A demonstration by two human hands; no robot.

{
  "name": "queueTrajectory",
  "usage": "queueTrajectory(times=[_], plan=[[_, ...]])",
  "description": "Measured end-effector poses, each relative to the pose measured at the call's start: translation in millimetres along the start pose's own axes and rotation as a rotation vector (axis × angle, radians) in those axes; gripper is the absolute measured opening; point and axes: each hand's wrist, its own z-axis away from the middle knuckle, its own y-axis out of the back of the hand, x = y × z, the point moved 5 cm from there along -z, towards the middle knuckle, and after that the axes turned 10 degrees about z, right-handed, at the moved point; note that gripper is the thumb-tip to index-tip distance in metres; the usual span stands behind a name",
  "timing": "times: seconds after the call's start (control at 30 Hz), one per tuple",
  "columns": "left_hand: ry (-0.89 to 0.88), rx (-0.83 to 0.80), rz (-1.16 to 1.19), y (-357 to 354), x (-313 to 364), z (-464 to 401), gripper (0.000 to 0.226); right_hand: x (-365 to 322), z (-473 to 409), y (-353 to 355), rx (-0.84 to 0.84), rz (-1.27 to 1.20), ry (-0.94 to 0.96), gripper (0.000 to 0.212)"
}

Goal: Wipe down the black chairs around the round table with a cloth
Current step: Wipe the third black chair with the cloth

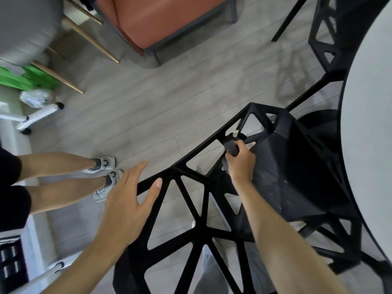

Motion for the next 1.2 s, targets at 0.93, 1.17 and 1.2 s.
queueTrajectory(times=[0.93, 1.17, 1.2], plan=[[0.010, 0.012, 0.018, 1, -6, -1, 0.073, 40, 6, -16, -0.118, 0.876, 0.576, 0.038], [-0.012, 0.001, -0.009, 2, -6, 1, 0.073, 44, 41, -36, -0.166, 0.695, 0.316, 0.044], [-0.010, -0.002, -0.013, 2, -6, 1, 0.073, 45, 53, -47, -0.229, 0.694, 0.366, 0.045]])
